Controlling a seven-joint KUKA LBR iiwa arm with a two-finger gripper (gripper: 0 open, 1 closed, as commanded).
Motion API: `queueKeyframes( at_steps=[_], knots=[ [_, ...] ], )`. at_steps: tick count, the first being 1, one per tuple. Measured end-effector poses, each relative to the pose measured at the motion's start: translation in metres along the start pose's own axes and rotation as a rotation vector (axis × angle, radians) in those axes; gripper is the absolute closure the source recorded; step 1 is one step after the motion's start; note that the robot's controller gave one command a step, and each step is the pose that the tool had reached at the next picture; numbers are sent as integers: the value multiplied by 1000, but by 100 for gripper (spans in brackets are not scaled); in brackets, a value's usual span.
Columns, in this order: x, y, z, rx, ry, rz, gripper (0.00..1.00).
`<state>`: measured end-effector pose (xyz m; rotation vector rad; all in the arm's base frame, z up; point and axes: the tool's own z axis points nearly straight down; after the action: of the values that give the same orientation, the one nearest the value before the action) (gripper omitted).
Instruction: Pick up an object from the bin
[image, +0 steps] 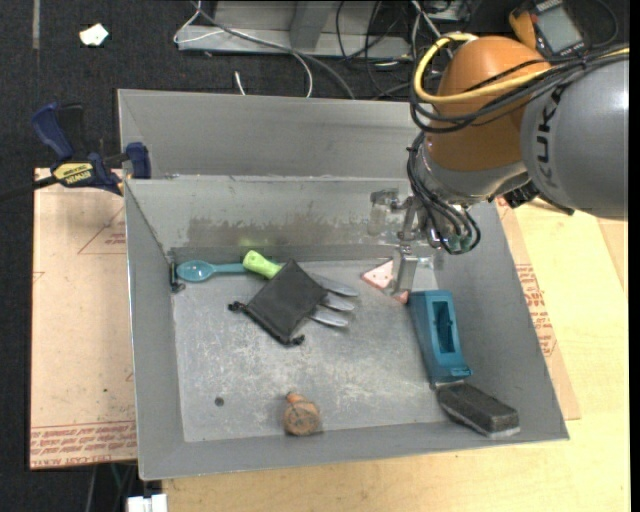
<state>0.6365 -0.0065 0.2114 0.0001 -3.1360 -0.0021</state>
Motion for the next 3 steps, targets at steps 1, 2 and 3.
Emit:
queueKeyframes(
  at_steps=[1,2,3],
  knots=[
    [-2,0,-5,0,-8,0,0],
    [-15,86,44,-3,-8,13,0],
    [-12,63,-4,0,-19,11,0]
  ],
)
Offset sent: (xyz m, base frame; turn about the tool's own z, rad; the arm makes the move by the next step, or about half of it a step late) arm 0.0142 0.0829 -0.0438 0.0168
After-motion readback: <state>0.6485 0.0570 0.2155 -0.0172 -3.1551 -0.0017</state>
